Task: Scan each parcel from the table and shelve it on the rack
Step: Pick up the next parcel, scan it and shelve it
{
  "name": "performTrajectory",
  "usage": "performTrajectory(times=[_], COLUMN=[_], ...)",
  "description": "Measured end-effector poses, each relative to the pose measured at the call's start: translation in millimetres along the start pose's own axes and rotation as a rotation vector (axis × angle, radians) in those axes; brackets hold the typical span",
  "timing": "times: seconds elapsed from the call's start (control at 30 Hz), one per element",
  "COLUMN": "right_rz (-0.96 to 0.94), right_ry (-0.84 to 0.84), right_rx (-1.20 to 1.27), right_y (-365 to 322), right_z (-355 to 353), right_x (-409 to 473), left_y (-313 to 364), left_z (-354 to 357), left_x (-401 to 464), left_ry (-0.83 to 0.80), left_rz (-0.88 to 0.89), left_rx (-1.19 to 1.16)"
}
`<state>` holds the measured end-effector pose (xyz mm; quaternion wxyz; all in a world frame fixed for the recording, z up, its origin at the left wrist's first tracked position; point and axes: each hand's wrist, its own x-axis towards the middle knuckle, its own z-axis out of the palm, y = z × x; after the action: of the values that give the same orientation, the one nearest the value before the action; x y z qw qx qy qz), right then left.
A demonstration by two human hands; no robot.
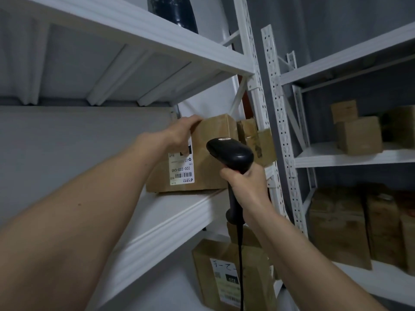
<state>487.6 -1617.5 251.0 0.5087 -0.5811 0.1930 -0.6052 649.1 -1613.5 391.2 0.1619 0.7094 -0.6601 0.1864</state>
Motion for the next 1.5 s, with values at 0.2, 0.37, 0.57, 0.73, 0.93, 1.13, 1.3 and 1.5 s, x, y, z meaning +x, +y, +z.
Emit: performTrajectory(times=[0.2,0.37,0.57,0.73,0.93,1.13,1.3,1.5], right_rz=[-0.042,-0.026,0.037,0.067,0.132,0.161,0.232,0.216], right_ry=[0.039,0.098,0.094,0.067,-0.034,-0.199,-0.382,-0.645], right_rx=[-0.061,-0.073,-0.058,-0.061,-0.028,0.067,0.198,0.348], right_y=[4.8,9.4,16.2,19.3,15.1,5.0,-8.8,-43.3], right_z=[-6.4,-16.6,-29.1,-36.5,-32.4,1.1,63.0,141.2], right_x=[12.4,23.3,25.2,18.4,4.4,-22.6,-64.4,-141.3], left_y=[2.8,20.1,28.0,26.8,27.1,-7.6,-42.9,-83.5], left_z=[17.0,49.1,66.6,78.9,78.8,36.4,-6.8,-76.3], left_x=[9.0,20.5,36.6,37.9,20.8,-32.4,-119.8,-262.7], left_ry=[-0.038,0.118,0.149,0.197,0.177,-0.187,-0.227,-0.279], left_rz=[0.003,0.015,-0.001,-0.024,-0.146,-0.228,-0.345,-0.596], left_rx=[-0.017,-0.050,-0.110,-0.134,-0.170,0.275,0.375,0.503])
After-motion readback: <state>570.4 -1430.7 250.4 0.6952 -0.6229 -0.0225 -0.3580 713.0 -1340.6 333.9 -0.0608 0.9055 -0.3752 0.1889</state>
